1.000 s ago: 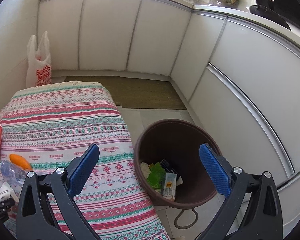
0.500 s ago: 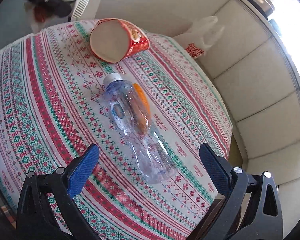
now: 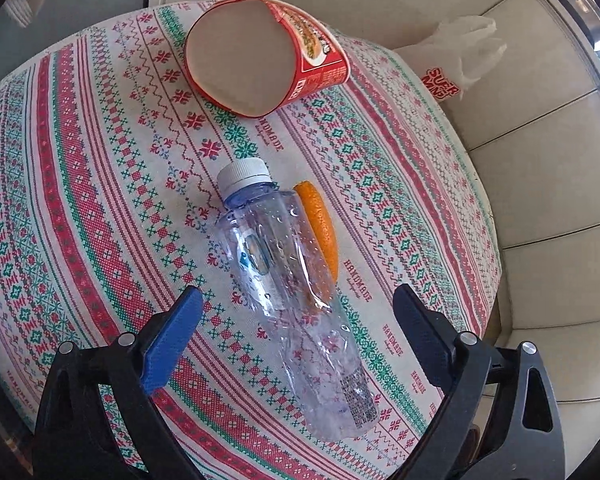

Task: Collect trash
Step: 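Grasp the plastic water bottle with the right tool while the left tool holds the receipt, then carry the water bottle over the bucket and open the right tool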

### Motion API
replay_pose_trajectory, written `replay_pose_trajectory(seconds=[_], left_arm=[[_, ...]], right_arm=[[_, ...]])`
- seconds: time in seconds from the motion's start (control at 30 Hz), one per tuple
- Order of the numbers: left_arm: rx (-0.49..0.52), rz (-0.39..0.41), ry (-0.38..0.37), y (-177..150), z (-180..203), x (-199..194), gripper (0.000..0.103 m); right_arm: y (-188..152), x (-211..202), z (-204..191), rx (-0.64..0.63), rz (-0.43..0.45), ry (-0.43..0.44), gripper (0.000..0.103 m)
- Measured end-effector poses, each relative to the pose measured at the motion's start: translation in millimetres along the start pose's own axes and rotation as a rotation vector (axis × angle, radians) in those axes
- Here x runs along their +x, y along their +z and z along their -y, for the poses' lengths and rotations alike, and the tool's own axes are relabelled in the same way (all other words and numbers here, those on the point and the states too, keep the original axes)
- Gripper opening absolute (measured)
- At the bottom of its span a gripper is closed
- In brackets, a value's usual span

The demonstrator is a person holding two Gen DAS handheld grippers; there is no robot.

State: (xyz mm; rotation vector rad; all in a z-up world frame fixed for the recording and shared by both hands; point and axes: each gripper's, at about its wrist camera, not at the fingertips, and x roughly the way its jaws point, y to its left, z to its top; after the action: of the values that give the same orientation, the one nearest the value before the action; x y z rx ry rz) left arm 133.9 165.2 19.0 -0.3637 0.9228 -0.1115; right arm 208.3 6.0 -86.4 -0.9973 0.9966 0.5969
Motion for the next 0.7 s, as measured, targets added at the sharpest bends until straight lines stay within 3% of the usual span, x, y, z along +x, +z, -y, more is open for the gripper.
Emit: replay_pose_trajectory(seconds=[0.13,0.43,0.7], left_arm=[[-0.004,0.005,-0.003,1,-1,0,0.026],[-0.01,0.007,0.004,1,-2,1,0.026],[-0.017,0.011,0.016,1,1,3,0.026]], right_arm=[[3,13,-2,0.013,-0.041,0.027,0.06],[-5,9,7,0.098,-0.012,0.074,0.046],[-22,-6,10,0.199,0.075,0.066,0.042]])
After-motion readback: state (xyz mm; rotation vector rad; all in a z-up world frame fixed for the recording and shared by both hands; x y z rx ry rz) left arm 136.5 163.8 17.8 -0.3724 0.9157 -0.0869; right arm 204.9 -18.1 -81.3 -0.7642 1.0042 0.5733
